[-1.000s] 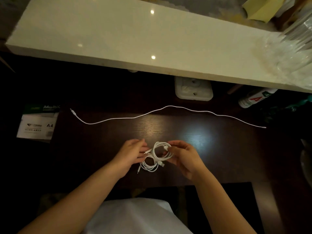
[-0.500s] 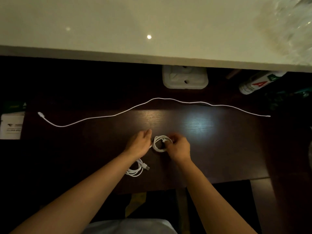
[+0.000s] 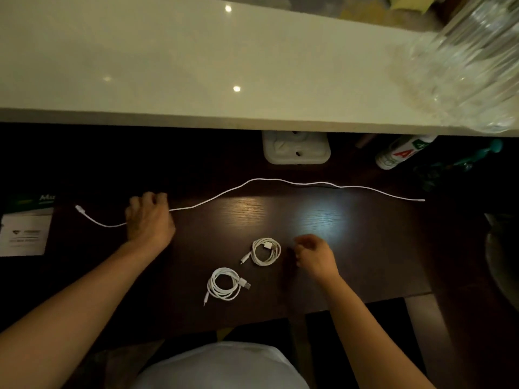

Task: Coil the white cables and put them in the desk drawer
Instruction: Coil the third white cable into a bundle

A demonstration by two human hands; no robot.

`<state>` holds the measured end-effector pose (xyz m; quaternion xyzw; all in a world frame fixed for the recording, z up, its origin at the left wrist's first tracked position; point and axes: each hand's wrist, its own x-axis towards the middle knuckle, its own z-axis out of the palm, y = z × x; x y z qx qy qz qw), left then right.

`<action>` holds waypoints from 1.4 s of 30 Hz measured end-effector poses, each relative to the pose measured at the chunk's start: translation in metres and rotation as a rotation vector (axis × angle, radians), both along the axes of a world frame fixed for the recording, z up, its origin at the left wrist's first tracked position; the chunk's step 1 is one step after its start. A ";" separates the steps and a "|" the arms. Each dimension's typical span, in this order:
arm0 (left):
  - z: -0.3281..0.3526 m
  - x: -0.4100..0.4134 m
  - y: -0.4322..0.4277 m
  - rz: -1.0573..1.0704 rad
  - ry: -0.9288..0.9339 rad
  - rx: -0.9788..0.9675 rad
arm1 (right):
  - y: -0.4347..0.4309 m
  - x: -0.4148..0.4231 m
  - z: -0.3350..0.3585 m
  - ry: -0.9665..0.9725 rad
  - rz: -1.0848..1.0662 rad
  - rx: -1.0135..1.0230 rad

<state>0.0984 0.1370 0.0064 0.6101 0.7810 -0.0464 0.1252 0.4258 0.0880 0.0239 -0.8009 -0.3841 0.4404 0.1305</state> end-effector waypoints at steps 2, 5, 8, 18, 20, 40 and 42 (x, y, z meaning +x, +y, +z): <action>-0.004 -0.016 -0.008 0.018 0.067 -0.072 | -0.010 -0.005 0.001 0.025 -0.018 -0.001; -0.003 -0.026 -0.015 -0.035 0.064 -0.136 | -0.026 -0.019 0.007 0.085 -0.030 0.006; 0.008 -0.019 -0.018 -0.084 -0.096 -0.173 | -0.036 -0.042 0.020 0.110 0.027 0.086; 0.107 0.032 -0.043 -0.089 -1.244 -0.296 | -0.015 -0.120 0.078 -0.210 0.741 0.655; 0.123 0.019 -0.047 0.013 -1.435 -0.507 | -0.007 -0.124 0.082 -0.136 0.614 0.749; 0.141 0.006 -0.072 -0.527 -1.496 -0.659 | -0.005 -0.139 0.168 -0.055 0.866 0.760; 0.153 0.010 -0.075 -0.316 -1.847 -0.667 | 0.002 -0.131 0.160 -0.008 0.760 0.769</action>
